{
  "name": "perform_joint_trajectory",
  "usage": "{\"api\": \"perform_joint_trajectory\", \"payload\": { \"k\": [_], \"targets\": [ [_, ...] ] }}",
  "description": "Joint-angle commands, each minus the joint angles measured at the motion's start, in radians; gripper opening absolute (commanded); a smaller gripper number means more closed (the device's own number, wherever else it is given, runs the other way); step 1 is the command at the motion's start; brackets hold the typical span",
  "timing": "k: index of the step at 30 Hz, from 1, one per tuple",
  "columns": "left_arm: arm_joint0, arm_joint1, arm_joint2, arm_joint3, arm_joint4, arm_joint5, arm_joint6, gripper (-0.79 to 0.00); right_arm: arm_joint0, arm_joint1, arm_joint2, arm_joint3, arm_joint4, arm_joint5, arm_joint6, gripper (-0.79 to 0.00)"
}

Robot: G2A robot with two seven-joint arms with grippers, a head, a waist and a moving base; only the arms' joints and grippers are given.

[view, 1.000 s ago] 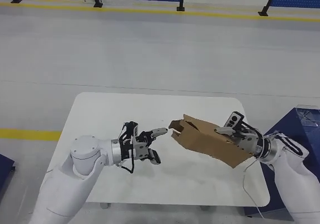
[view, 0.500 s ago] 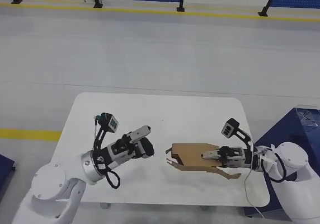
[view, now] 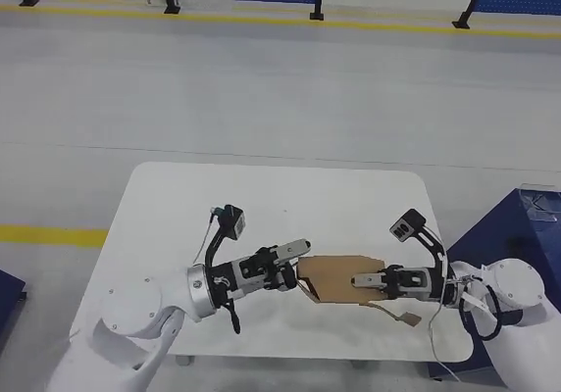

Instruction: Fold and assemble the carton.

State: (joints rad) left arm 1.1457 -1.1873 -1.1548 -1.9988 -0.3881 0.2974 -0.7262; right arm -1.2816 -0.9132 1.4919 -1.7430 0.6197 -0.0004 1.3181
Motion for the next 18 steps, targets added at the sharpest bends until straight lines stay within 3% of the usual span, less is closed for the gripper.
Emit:
{"api": "perform_joint_trajectory", "payload": {
  "k": [1,7,11,18],
  "targets": [
    [0.007,0.0,-0.005,-0.004,-0.005,-0.01,0.013,0.0,-0.002,0.0,-0.001,-0.002,-0.002,-0.002,-0.004,-0.785],
    [0.055,0.002,-0.053,-0.049,-0.033,-0.084,0.075,0.0,-0.008,0.002,-0.008,-0.012,-0.017,-0.006,-0.01,-0.785],
    [0.081,0.005,-0.061,-0.07,-0.045,-0.119,0.051,0.0,-0.009,0.003,-0.009,-0.015,-0.024,-0.006,-0.013,-0.785],
    [0.045,0.006,0.0,-0.051,0.04,0.007,0.057,0.0,-0.008,0.004,-0.004,-0.02,-0.003,-0.019,-0.022,-0.785]
  ]
}}
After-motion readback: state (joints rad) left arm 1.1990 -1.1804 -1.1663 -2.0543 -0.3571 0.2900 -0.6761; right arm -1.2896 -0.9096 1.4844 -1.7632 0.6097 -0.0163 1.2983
